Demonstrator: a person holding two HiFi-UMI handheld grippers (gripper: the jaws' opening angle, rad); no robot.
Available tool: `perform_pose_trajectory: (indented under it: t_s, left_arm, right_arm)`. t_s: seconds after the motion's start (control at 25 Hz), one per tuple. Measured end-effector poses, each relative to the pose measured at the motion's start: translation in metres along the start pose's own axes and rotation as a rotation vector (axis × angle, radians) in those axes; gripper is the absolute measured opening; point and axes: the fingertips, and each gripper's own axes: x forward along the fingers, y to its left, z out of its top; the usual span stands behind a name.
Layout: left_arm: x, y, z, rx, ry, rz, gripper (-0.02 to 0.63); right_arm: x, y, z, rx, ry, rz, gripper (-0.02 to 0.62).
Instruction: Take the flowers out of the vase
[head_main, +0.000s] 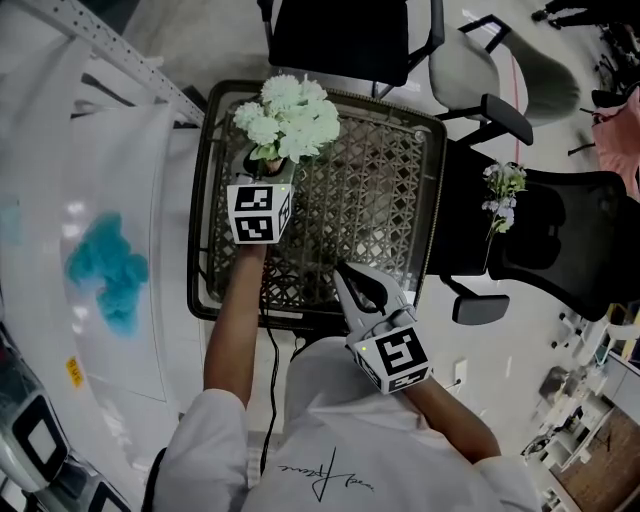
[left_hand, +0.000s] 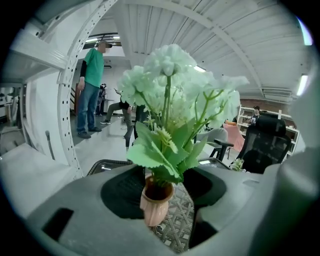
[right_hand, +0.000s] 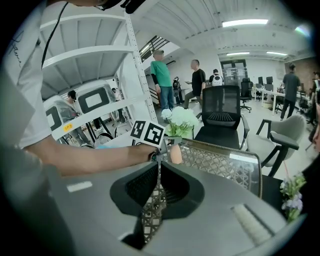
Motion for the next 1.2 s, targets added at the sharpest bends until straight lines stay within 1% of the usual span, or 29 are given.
perform_pose_trajectory:
  t_s: [0.24, 0.6, 0.8, 1.2]
  left_arm:
    - [-0.002, 0.0, 0.001, 0.008, -0.016, 0.012, 0.165]
    - [-0.004, 0.003, 0.002, 0.012, -0.038, 0.06, 0.117]
    - [-0.008, 0.007, 0.005, 0.009, -0.066, 0.094, 0.089]
    - [-0.015, 0.01, 0.013, -0.003, -0.084, 0.106, 0.071]
  right_arm:
    - [0.0, -0.001, -0.002, 0.0, 0.003, 0.005, 0.023]
    - [-0.003, -0.003, -0.004, -0.001, 0.006, 0.002, 0.023]
    - [-0.004, -0.004, -0.004, 0.001, -0.002, 0.001, 0.023]
    - [-0.009, -0.003, -0.003, -0.003, -0.013, -0.002, 0.023]
